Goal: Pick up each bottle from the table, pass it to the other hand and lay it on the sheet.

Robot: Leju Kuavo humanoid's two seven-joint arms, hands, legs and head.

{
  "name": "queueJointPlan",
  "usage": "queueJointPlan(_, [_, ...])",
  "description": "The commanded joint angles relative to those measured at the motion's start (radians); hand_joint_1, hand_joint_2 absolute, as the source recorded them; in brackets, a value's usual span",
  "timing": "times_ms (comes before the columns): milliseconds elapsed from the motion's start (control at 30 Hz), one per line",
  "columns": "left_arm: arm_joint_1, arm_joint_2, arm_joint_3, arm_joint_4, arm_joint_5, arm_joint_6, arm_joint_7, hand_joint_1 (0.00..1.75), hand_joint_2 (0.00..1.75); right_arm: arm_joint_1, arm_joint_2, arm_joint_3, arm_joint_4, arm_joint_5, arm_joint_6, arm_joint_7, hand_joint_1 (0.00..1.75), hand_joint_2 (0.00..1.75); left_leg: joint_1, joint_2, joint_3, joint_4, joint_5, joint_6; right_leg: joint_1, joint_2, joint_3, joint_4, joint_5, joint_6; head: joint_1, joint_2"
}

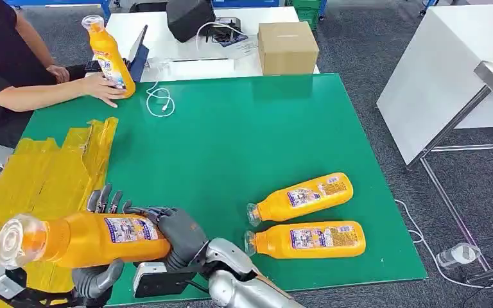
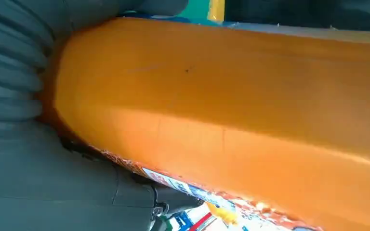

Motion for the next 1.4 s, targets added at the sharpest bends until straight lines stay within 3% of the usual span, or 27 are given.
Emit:
queueJointPlan(33, [-0.059, 0.017, -0.061, 0.003, -0.058, -0.003, -0.015, 1.75, 1.75, 0.021, 0.008, 0.061, 0.109, 0.005, 0.009, 0.016, 1.75, 1.75, 0.001, -0.003, 0.003, -0.001, 0.000, 0.000, 0.001, -0.003, 0.004, -0.002, -0.001, -0.001, 0.000, 0.000])
queueJointPlan(700, [-0.060, 0.019, -0.034, -0.013, -0.128, 0.010, -0.060, 1.75, 1.75, 0.028, 0.008, -0.001, 0.088, 0.019, -0.014, 0.019, 1.75, 1.75, 0.001, -0.003, 0.003, -0.001, 0.000, 0.000, 0.001, -0.004, 0.004, -0.002, -0.001, -0.001, 0.000, 0.000])
queueJointPlan(733, [-0.059, 0.020, -0.027, -0.017, -0.143, 0.020, -0.065, 1.75, 1.75, 0.028, 0.008, -0.007, 0.085, 0.023, -0.020, 0.022, 0.00, 1.75, 0.002, -0.004, 0.005, -0.001, -0.001, -0.001, 0.002, -0.004, 0.007, -0.003, -0.002, -0.002, 0.000, 0.000])
queueJointPlan(867, [-0.051, 0.027, 0.060, -0.059, -0.378, 0.150, -0.166, 1.75, 1.75, 0.069, -0.026, -0.098, -0.048, 0.065, -0.043, 0.036, 0.00, 1.75, 0.002, -0.004, 0.004, -0.001, -0.001, -0.001, 0.003, -0.004, 0.007, -0.003, -0.002, -0.002, 0.000, 0.000])
queueJointPlan(933, [-0.052, 0.036, 0.076, -0.059, -0.378, 0.142, -0.163, 1.75, 1.75, 0.078, -0.043, -0.107, -0.090, 0.070, -0.031, 0.041, 0.00, 1.75, 0.002, -0.003, 0.004, -0.001, -0.001, 0.000, 0.002, -0.003, 0.007, -0.003, -0.002, -0.002, 0.000, 0.000])
queueJointPlan(967, [-0.053, 0.032, 0.091, -0.063, -0.386, 0.144, -0.167, 1.75, 1.75, 0.087, -0.051, -0.116, -0.119, 0.073, -0.024, 0.044, 0.00, 0.00, 0.001, -0.002, 0.002, -0.001, -0.001, 0.000, 0.001, -0.002, 0.004, -0.002, -0.001, -0.001, 0.000, 0.000])
queueJointPlan(1033, [-0.050, 0.031, 0.132, -0.081, -0.546, 0.250, -0.222, 1.75, 1.75, 0.119, -0.069, -0.143, -0.207, 0.126, -0.102, 0.025, 0.00, 0.00, 0.003, -0.003, 0.008, -0.002, -0.003, -0.001, 0.004, -0.003, 0.010, -0.004, -0.003, -0.002, 0.000, 0.000])
queueJointPlan(1133, [-0.058, 0.060, 0.209, -0.102, -0.846, 0.480, -0.278, 1.75, 1.75, 0.178, -0.146, -0.190, -0.470, 0.221, -0.156, 0.028, 0.00, 0.00, 0.001, -0.002, 0.003, -0.001, -0.001, 0.000, 0.001, -0.002, 0.005, -0.001, -0.002, -0.001, 0.000, 0.000])
queueJointPlan(1200, [-0.061, 0.071, 0.228, -0.099, -0.941, 0.554, -0.278, 1.75, 1.75, 0.179, -0.187, -0.205, -0.542, 0.201, -0.081, 0.051, 0.00, 0.00, 0.002, -0.004, 0.002, 0.000, -0.001, 0.000, 0.002, -0.004, 0.004, -0.001, -0.002, -0.001, 0.000, 0.000])
queueJointPlan(1267, [-0.036, 0.094, 0.251, -0.078, -1.360, 0.900, -0.259, 1.75, 1.75, 0.178, -0.272, -0.241, -0.625, 0.119, 0.031, 0.065, 0.00, 0.00, 0.002, -0.005, 0.002, 0.000, -0.001, 0.000, 0.002, -0.005, 0.004, -0.002, -0.002, -0.001, 0.000, 0.000])
queueJointPlan(1333, [-0.009, 0.109, 0.264, -0.016, -1.512, 0.989, -0.204, 1.75, 1.75, 0.184, -0.338, -0.273, -0.668, 0.089, 0.069, 0.040, 0.00, 0.00, 0.000, -0.002, 0.002, -0.001, 0.000, 0.000, 0.000, -0.002, 0.003, -0.002, 0.000, 0.000, 0.000, 0.000])
queueJointPlan(1400, [-0.003, 0.128, 0.269, 0.050, -1.574, 1.023, -0.189, 1.75, 1.75, 0.197, -0.352, -0.290, -0.688, 0.089, 0.077, 0.022, 0.00, 0.00, 0.000, -0.002, 0.004, -0.002, 0.000, 0.000, 0.001, -0.002, 0.006, -0.003, 0.000, 0.000, 0.000, 0.000])
